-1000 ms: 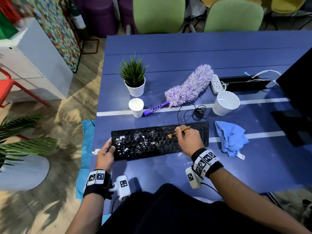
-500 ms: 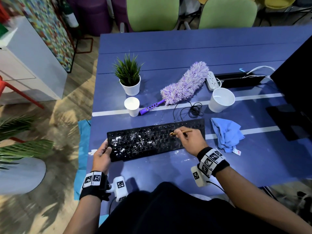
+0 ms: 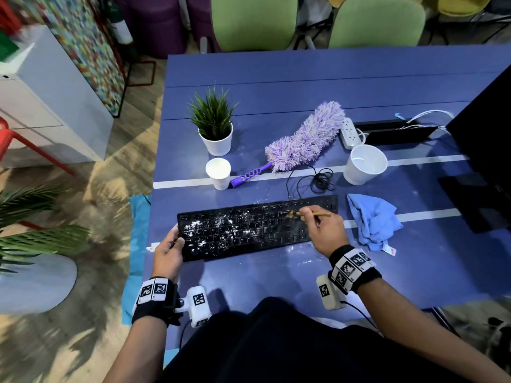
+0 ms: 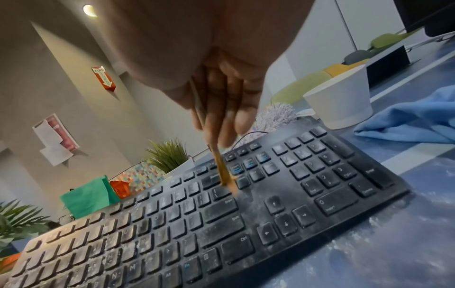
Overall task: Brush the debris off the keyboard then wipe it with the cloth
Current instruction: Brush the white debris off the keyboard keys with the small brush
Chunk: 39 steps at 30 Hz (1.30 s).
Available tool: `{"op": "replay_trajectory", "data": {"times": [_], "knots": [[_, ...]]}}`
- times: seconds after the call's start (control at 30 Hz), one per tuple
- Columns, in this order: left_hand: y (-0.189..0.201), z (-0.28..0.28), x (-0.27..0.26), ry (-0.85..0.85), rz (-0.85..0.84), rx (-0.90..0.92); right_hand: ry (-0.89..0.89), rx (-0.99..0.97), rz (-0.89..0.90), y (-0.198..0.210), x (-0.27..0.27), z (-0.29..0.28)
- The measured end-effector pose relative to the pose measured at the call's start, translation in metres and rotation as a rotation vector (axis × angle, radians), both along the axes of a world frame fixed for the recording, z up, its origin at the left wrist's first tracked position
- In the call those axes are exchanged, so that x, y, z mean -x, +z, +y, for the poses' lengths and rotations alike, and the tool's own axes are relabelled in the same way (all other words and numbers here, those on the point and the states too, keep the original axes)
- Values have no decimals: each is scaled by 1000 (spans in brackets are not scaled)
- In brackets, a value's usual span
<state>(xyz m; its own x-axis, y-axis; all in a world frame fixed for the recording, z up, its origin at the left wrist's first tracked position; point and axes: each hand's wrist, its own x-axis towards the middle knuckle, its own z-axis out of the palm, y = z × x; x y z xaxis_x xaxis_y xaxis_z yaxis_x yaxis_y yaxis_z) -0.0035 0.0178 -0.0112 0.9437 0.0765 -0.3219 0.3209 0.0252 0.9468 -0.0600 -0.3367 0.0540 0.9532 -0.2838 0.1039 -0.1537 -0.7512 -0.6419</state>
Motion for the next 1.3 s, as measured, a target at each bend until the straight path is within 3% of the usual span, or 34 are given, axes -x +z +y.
{"op": "replay_trajectory", "data": {"times": [0.1, 0.23, 0.37, 0.53, 0.7, 0.8, 1.07, 1.17, 1.3], "knots": [[-6, 3, -1, 4, 17, 16, 18, 29, 246, -4, 1, 0], [-7, 3, -1, 6, -1, 22, -50, -12, -45, 2, 6, 3], [-8, 1, 0, 15, -19, 59, 35, -6, 264, -3, 2, 6], [-8, 0, 0, -13, -30, 21, 20, 15, 63, 4, 0, 23], [-6, 1, 0, -12, -31, 20, 234, -176, 71, 3, -1, 53], [-4, 1, 0, -4, -30, 42, 226, -203, 15, 2, -4, 58], [-6, 2, 1, -6, -14, 44, 298, -142, 30, 7, -11, 64], [-6, 3, -1, 8, -15, 39, 381, -103, 147, 7, -13, 70], [-9, 3, -4, 27, -6, 42, 336, -90, 89, 3, -13, 70]]}}
